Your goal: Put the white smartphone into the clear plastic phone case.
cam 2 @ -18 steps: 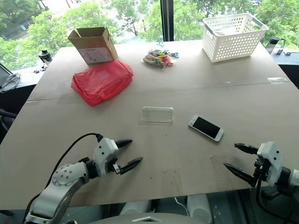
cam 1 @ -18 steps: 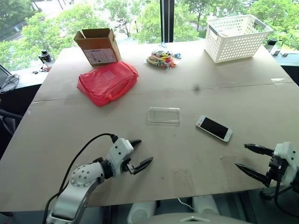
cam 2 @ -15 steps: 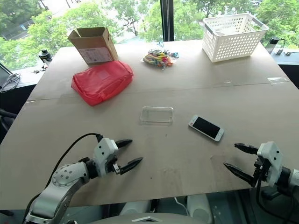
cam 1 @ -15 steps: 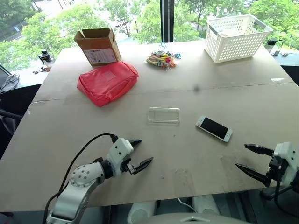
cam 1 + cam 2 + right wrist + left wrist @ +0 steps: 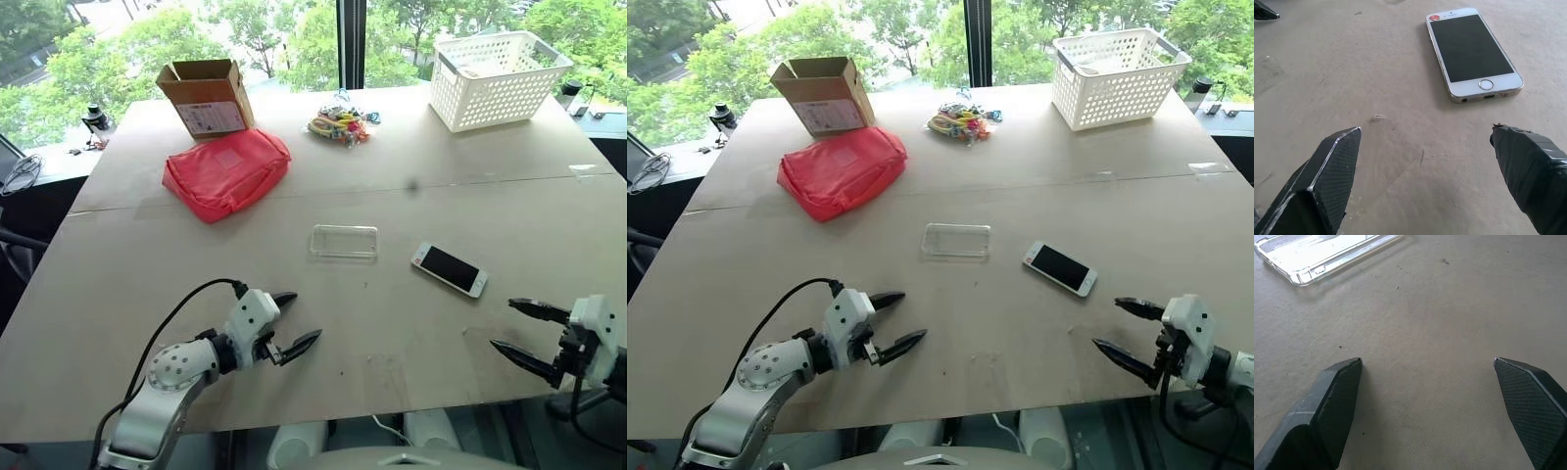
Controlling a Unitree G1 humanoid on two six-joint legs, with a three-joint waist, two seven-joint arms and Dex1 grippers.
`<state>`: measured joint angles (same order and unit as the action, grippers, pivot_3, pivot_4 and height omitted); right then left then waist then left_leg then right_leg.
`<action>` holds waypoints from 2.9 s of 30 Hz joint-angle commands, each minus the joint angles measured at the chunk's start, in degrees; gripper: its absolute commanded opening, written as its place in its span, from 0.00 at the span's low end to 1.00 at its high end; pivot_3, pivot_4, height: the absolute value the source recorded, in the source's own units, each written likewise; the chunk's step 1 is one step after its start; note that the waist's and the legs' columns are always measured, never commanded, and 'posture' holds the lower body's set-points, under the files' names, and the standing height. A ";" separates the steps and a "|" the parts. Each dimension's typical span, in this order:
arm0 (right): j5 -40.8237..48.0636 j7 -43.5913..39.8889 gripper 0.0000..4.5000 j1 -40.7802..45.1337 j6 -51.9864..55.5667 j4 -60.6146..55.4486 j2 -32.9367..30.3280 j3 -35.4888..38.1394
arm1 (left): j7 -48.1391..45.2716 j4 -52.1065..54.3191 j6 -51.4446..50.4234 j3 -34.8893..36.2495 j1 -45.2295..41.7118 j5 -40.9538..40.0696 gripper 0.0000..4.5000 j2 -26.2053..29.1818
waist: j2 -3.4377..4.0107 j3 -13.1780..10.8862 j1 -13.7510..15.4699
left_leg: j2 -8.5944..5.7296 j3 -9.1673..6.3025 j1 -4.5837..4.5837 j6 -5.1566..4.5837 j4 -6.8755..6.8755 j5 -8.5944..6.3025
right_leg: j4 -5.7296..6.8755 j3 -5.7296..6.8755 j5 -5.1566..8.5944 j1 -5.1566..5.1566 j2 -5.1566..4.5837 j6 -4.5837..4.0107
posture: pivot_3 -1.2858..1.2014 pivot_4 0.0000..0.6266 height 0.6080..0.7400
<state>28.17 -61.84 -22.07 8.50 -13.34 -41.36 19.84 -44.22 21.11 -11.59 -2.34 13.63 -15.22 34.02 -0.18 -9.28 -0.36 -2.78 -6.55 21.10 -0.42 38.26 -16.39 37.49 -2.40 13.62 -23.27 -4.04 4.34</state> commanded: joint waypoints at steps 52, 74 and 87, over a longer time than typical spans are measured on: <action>4.56 7.41 1.00 2.67 5.71 -15.58 2.26 -3.10 | -26.31 -28.35 3.17 -19.83 -45.96 9.22 0.00 -5.98 | -0.26 -0.14 -0.32 | -0.10 -0.18 -0.13 0.00 0.01 0.01 | -0.10 0.17 -0.02 0.23 0.04 0.03 | 0.52 0.24 1.00; 5.74 1.65 1.00 1.80 5.86 -14.67 -2.23 0.03 | -48.28 -60.80 68.16 -57.55 -78.02 -4.55 0.82 -1.40 | -0.45 -0.30 -0.06 | -0.12 -0.18 0.09 -0.09 0.05 -0.04 | -0.33 0.18 -0.02 0.17 0.10 0.03 | 0.52 0.24 1.00; 5.65 2.89 1.00 0.68 5.97 -15.26 -1.63 0.49 | -21.66 -18.38 3.04 -30.38 -51.56 -9.09 0.98 11.28 | -0.43 -0.38 -2.15 | -0.05 -0.51 0.61 -0.12 0.06 -0.04 | 0.06 0.12 0.02 -0.52 0.23 0.09 | 0.52 0.24 1.00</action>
<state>33.05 -59.00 -22.00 14.89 -27.51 -43.01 19.49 -72.20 -8.15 3.18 -36.00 -40.19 -22.56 43.46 -0.61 -9.66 -2.52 -2.83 -7.08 21.67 -0.54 38.32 -16.43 37.64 -2.36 13.64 -23.81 -3.81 4.42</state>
